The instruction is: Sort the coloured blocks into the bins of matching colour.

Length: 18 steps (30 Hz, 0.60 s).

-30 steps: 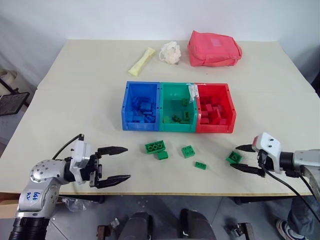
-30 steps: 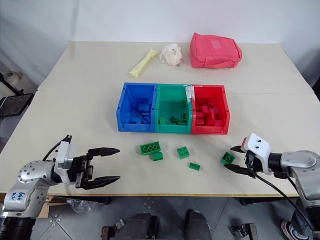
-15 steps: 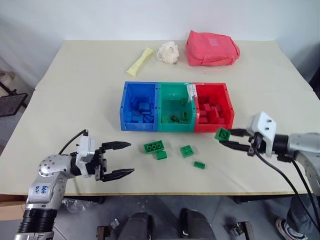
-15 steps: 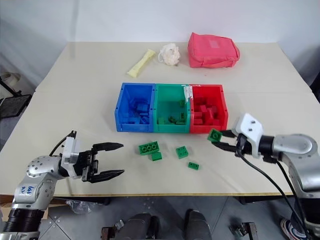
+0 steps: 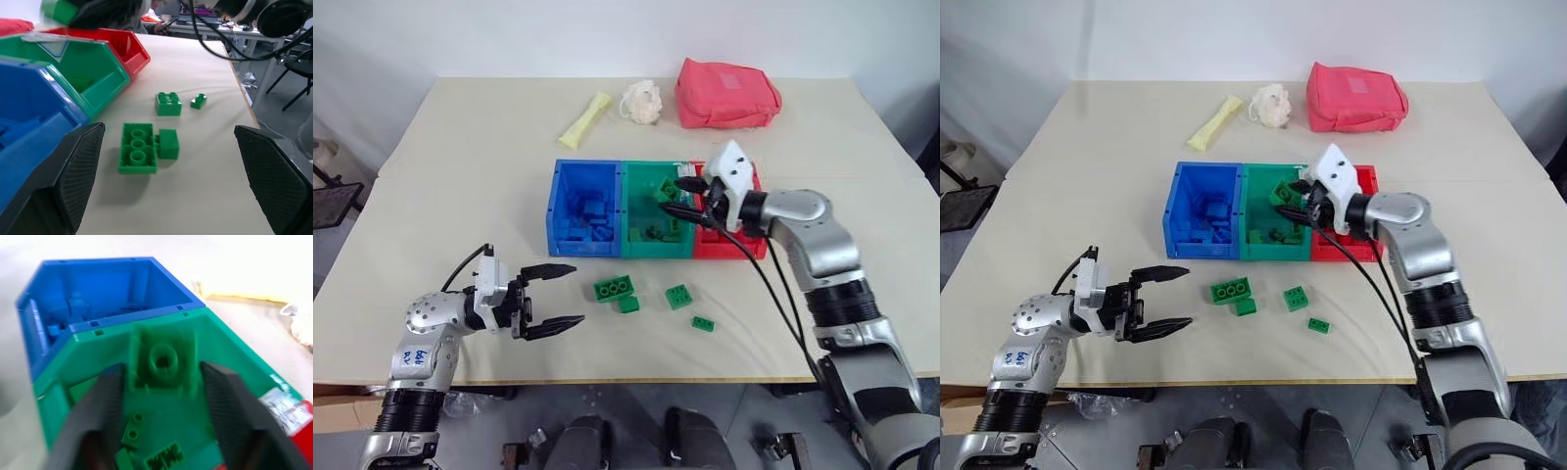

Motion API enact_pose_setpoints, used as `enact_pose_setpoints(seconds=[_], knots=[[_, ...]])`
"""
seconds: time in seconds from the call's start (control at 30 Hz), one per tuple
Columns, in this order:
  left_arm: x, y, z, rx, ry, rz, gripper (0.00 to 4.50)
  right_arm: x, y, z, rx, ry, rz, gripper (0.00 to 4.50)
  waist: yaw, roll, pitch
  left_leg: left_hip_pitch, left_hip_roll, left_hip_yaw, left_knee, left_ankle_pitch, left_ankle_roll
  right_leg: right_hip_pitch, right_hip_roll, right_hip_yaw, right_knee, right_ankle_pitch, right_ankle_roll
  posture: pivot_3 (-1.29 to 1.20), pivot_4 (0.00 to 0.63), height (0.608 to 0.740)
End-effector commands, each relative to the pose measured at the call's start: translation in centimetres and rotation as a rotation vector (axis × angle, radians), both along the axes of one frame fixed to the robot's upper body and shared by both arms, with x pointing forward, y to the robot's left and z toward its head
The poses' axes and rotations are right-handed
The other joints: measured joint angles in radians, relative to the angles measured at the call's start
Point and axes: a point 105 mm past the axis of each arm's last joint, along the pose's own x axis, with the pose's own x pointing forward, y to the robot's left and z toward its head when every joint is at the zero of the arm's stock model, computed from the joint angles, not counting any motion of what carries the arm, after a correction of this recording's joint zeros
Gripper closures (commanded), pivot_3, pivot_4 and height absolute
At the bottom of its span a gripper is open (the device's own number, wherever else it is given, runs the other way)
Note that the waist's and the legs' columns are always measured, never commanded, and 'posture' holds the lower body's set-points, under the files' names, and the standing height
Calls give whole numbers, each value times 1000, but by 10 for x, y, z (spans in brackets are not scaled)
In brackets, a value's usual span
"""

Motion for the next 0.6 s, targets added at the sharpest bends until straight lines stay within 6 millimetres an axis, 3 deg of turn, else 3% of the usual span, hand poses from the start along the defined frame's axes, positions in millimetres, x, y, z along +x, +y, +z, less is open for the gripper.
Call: enact_pose_setpoints(seconds=[0.03, 0.1, 0.23, 0.47, 0.6], knots=[[3, -3, 5, 1, -68, -13, 0, -2, 3, 16, 18, -74, 14, 617, -2, 0, 0, 0, 0, 0, 0, 0, 0, 0, 0, 0, 0, 0, 0, 0, 150, 740], [4, -4, 5, -2, -74, -15, 0, -4, 2, 20, 21, -81, 23, 17, -5, 0, 0, 0, 0, 0, 0, 0, 0, 0, 0, 0, 0, 0, 0, 0, 150, 740], [7, -3, 3, 18, -70, -32, 0, -14, -4, 27, 22, -96, 49, 17, -6, 0, 0, 0, 0, 0, 0, 0, 0, -1, 0, 0, 1, 0, 0, 0, 150, 740], [11, -3, 0, 40, -66, -62, 0, -70, -30, 13, -38, -50, 194, 17, 2, 0, 0, -1, -1, -2, 1, -1, 2, 1, 0, -1, 0, 0, 0, 0, 150, 740], [13, -2, -3, 57, -59, -80, 0, -99, -69, 1, -64, 2, 175, 17, 9, 0, 0, -1, 0, 0, 2, -1, 2, 1, 0, -1, -1, 0, 0, 0, 150, 740]])
